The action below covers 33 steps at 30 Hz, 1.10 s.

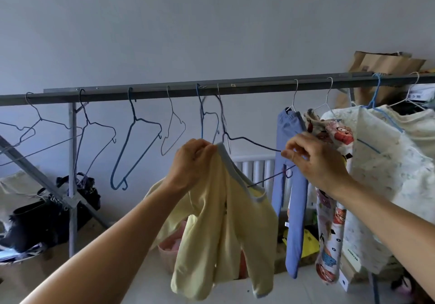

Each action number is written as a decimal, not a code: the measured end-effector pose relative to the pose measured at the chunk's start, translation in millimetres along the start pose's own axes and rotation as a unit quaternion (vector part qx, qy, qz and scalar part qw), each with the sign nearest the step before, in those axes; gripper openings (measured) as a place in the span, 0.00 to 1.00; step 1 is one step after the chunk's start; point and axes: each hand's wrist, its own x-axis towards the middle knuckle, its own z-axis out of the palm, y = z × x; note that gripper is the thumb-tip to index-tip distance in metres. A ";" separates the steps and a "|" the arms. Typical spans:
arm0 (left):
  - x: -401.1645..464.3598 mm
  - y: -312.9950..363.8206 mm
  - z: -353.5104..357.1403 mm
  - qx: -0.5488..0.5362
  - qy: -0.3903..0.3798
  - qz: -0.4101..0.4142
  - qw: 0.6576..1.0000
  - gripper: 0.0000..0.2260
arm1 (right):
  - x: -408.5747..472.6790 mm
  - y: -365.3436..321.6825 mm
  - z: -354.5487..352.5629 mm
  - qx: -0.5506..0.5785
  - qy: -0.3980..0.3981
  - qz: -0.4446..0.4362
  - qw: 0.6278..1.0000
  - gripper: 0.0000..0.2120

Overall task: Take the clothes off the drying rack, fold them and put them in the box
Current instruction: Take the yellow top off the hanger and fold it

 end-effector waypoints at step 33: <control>47.3 7.7 9.3 0.201 -0.216 -0.072 0.953 0.10 | 135.9 19.2 -24.4 -0.206 -0.154 0.194 0.947 0.12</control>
